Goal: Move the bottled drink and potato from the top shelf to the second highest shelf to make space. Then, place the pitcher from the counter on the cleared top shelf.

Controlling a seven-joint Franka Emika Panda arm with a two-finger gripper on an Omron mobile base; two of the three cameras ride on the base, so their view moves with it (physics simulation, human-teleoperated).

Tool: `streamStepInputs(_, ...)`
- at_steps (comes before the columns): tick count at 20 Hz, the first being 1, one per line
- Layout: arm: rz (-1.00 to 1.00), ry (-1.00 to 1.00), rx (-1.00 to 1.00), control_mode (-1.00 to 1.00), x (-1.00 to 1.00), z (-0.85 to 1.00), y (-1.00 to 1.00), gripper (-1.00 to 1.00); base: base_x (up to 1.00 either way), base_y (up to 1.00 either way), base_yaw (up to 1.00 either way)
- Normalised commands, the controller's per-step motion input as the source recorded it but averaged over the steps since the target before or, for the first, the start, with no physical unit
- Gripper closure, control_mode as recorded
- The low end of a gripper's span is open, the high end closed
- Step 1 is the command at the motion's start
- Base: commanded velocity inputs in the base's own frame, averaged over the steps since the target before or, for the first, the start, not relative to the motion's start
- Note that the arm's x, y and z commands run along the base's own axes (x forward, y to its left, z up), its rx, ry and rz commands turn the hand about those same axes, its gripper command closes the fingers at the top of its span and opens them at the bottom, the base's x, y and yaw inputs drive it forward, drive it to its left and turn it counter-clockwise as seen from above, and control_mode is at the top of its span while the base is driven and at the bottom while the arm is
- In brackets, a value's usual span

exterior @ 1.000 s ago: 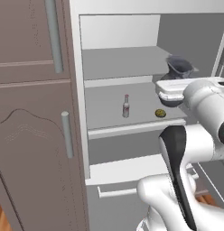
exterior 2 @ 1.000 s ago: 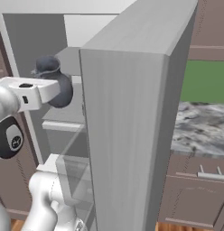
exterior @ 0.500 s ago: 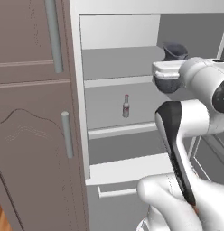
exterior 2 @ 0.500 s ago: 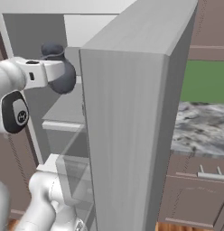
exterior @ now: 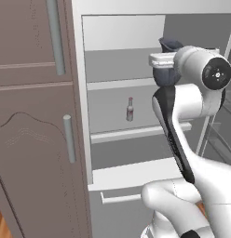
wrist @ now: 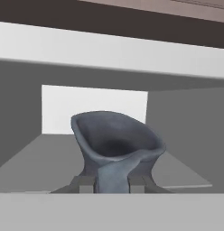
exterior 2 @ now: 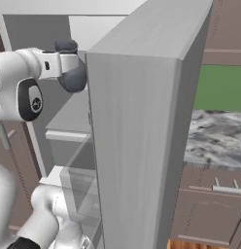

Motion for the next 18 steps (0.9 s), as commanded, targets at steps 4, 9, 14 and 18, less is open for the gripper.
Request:
streamStepInputs(4, 0.0, 0.0, 0.0, -1.0, 0.59, 0.0, 0.0, 1.0, 0.0, 0.0, 0.0)
streamStepInputs(9, 0.0, 0.0, 0.0, -1.0, 0.62, 0.0, 0.0, 1.0, 0.0, 0.0, 0.0)
streamStepInputs(14, 0.0, 0.0, 0.0, -1.0, 0.7, 0.0, 0.0, 1.0, 0.0, 0.0, 0.0)
streamStepInputs(18, 0.0, 0.0, 0.0, -1.0, 0.72, -0.02, 0.0, 1.0, 0.0, 0.0, 0.0)
